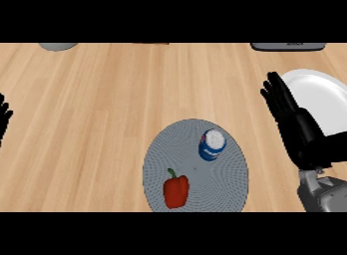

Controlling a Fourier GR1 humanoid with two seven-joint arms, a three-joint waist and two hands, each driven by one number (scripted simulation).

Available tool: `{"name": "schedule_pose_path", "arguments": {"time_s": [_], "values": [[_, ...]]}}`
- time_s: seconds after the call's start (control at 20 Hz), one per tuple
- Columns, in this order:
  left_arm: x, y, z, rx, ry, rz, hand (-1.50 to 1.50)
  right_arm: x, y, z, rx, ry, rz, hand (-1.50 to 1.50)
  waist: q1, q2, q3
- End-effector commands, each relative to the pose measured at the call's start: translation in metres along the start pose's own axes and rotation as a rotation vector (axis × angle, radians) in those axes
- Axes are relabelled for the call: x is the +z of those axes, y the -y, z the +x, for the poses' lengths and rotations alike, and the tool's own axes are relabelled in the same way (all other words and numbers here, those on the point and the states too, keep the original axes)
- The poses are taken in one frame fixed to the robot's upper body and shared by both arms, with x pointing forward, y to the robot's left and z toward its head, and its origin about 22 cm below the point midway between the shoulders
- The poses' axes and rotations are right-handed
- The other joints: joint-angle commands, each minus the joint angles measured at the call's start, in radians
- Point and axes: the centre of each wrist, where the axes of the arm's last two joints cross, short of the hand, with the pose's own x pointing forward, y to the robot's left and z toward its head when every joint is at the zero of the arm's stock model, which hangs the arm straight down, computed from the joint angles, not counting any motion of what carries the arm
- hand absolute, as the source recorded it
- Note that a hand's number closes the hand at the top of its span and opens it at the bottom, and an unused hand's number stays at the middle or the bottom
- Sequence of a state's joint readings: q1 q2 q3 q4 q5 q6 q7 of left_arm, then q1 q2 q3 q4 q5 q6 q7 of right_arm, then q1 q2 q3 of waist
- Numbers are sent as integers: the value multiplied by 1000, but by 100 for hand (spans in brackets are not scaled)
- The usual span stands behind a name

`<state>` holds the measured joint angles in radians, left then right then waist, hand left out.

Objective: Pick the bell pepper from the placemat and place it in the plate

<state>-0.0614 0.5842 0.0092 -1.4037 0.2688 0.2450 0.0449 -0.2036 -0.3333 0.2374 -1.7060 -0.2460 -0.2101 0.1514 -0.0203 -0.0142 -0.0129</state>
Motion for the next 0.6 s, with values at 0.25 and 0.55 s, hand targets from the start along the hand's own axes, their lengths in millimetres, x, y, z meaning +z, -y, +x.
{"name": "schedule_pose_path", "arguments": {"time_s": [0.25, 0.55], "values": [[44, 100, -47, 168, -293, -276, 0, -18, -4, 78, 144, 297, -38, 150, 16, 12, 10], [55, 132, -39, 225, -274, -344, 0, 20, -13, -1, 368, 255, -454, -150, 0, 11, 13]]}}
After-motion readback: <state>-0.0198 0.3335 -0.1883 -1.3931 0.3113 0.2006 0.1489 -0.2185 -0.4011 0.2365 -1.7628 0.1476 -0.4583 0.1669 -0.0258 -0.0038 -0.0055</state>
